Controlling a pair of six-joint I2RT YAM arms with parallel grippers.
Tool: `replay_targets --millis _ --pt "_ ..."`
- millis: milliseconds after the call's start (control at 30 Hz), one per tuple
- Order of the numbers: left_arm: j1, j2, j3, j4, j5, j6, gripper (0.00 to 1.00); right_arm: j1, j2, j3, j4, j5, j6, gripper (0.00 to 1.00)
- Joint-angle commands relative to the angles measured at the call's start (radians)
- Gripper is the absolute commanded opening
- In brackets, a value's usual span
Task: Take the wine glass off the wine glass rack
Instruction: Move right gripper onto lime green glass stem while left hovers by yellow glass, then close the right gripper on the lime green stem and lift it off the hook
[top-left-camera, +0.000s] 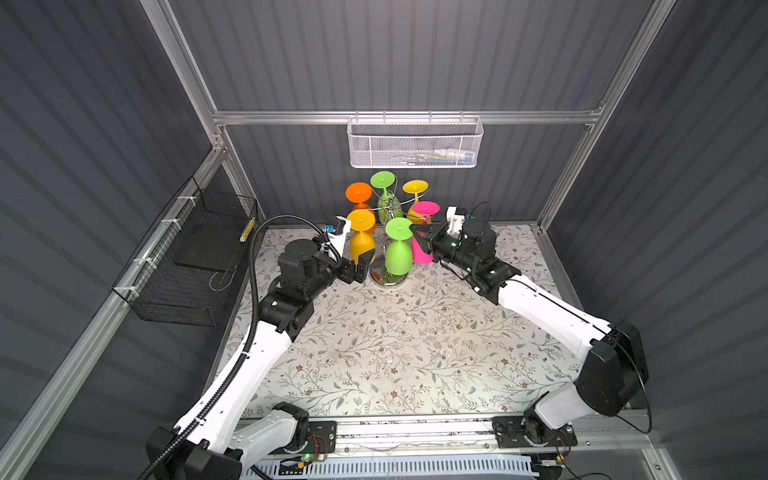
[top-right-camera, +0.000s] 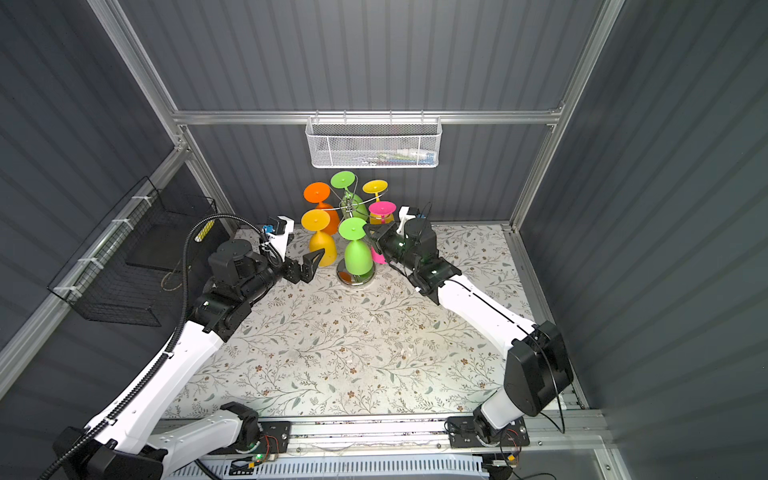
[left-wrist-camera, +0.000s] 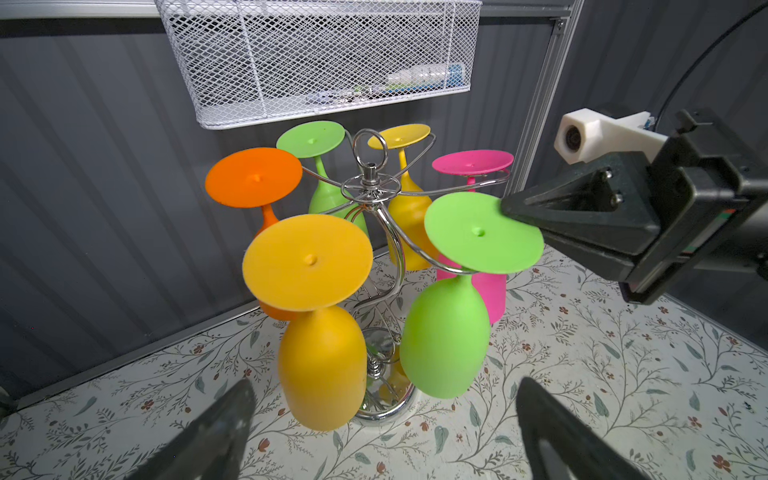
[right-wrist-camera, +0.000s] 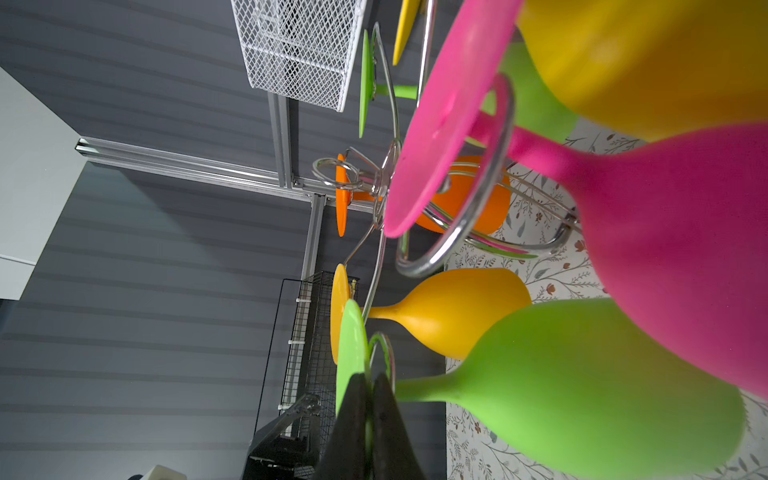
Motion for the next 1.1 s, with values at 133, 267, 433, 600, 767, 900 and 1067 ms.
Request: replay_targets --millis 133,267,433,600,767,900,1067 --pt "0.030 -0.003 -0.017 0.027 -0.008 -0.018 0.98 0.026 -0.059 -0.014 0.007 0.052 -0.034 0.04" --pt "0.045 0.003 -0.017 0.031 -0.002 -0.029 0.98 0.040 -0.064 -0.010 -0.006 0.059 -0.042 0.04" --pt "0.057 0.009 -0.018 0.037 -0.001 -0.036 0.98 0.057 -0.050 0.014 -0.023 0.057 -0.048 0.03" --pt "0.069 0.011 -0.020 0.041 0.005 -0.046 0.98 0.073 -0.027 0.046 -0.036 0.054 -0.054 0.02" --pt "0.072 0.014 -0.020 0.044 0.011 -0.051 0.98 0.086 0.007 0.084 -0.048 0.052 -0.059 0.02" --pt "0.074 0.014 -0.022 0.044 0.012 -0.052 0.98 0.091 0.032 0.115 -0.054 0.054 -0.062 0.01" --pt "0.074 0.013 -0.023 0.044 0.014 -0.055 0.98 0.094 0.055 0.139 -0.057 0.068 -0.068 0.01"
